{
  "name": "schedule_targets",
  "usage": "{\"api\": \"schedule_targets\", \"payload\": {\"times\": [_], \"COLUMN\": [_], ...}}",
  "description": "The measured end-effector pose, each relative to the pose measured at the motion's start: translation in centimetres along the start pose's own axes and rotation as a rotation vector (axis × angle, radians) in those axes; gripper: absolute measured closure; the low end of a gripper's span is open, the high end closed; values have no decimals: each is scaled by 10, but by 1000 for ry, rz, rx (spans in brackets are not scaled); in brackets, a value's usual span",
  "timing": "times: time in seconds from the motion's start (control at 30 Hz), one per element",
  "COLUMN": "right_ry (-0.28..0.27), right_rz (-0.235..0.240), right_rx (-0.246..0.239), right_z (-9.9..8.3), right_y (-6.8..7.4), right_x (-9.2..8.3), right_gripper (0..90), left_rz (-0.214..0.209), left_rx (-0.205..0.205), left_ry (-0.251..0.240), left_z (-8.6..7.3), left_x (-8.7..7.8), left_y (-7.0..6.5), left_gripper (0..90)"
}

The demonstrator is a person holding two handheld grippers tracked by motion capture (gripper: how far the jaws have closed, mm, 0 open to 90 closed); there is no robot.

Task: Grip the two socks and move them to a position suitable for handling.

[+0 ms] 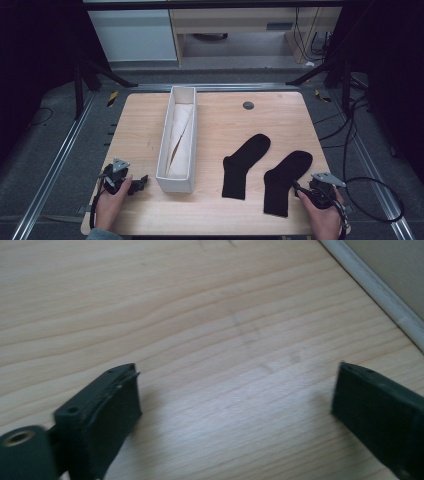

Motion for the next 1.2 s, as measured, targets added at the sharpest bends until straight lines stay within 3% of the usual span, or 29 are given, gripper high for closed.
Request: {"api": "schedule_targets", "payload": {"times": [0.03, 0.07, 0.1, 0.23, 0.33, 0.37, 0.43, 0.47, 0.5, 0.53, 0.57, 0.63, 0.83, 0.93, 0.97, 1.0, 1.03, 1.1, 1.13, 1.2], "right_ry": [2, 3, 3, -8, -38, -45, -53, -57, -51, -51, -26, 0, 85, 86, 83, 81, 81, 80, 47, -14], "right_rz": [0, 1, 1, 7, 31, 42, 65, 79, 120, 120, 154, 185, 246, 255, 248, 247, 247, 236, 243, 239], "right_rx": [2, -1, -1, -7, -15, -19, -24, -47, -106, -106, -170, -229, -302, -317, -328, -328, -328, -331, -327, -303], "right_z": [0, 0, 0, -1, -2, -3, -3, -3, -6, -6, -12, -18, -24, -23, -20, -19, -19, -16, -9, 3], "right_y": [0, 0, 0, 0, 1, 2, 4, 7, 16, 16, 25, 32, 50, 58, 68, 72, 72, 80, 84, 80], "right_x": [0, 0, 0, -2, -13, -17, -23, -28, -38, -38, -44, -47, -38, -35, -32, -30, -30, -25, -27, -34], "right_gripper": [283, 273, 273, 260, 323, 353, 390, 429, 512, 512, 581, 631, 722, 722, 687, 667, 667, 580, 559, 527], "left_rz": [0, 8, 8, -5, -9, -9, -5, -8, -19, -24, -34, -53, -116, -160, -176, -216, -216, -270, -309, -357], "left_rx": [0, -36, -36, -73, -46, -46, -8, 10, 15, 21, 28, 46, 57, 84, 97, 121, 121, 136, 165, 210], "left_ry": [0, -51, -51, -143, -206, -206, -220, -229, -236, -241, -246, -262, -291, -302, -302, -298, -298, -303, -302, -280], "left_z": [0, 0, 0, 7, 21, 21, 25, 27, 28, 29, 30, 33, 46, 60, 64, 72, 72, 80, 86, 92], "left_x": [0, -10, -10, -30, -53, -53, -65, -71, -75, -79, -83, -93, -106, -107, -107, -104, -104, -100, -94, -85], "left_y": [0, 4, 4, 0, -14, -14, -23, -28, -32, -35, -40, -48, -66, -84, -92, -108, -108, -126, -145, -168], "left_gripper": [47, 39, 45, 47, 52, 53, 53, 53, 54, 54, 54, 54, 78, 101, 117, 124, 131, 146, 185, 196]}}
Point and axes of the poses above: each handheld gripper's, and its own axes: x roughly forward along the jaws, z roughly out of its top, y roughly to its left, the point moved 1 cm from there along x, roughly forward along the jaws, and after that the axes turned 6 degrees about x, right-handed, at the moved point
